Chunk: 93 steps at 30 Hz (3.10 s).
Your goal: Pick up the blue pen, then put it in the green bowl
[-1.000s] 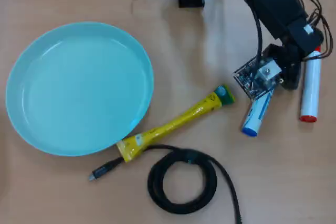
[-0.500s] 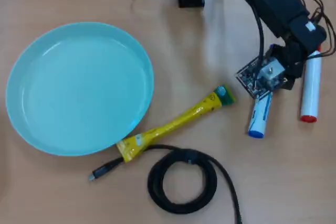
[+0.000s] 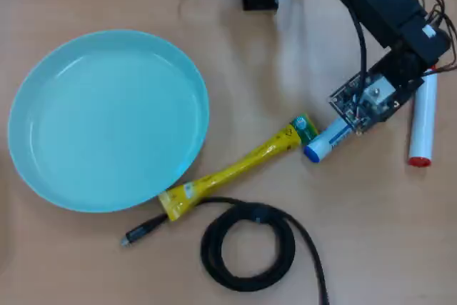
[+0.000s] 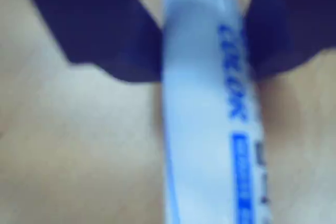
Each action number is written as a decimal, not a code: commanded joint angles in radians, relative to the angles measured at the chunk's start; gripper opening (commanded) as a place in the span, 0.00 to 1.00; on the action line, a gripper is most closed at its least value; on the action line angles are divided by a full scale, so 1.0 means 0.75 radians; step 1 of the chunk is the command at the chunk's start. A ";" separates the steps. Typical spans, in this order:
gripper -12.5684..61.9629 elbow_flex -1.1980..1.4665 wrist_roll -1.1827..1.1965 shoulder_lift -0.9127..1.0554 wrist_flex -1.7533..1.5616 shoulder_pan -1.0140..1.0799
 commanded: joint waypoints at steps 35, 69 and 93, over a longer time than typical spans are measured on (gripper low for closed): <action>0.09 -0.213 0.106 0.922 0.319 0.127; 0.09 0.481 -0.221 1.188 -0.509 1.381; 0.09 0.812 -0.207 0.935 -1.088 1.841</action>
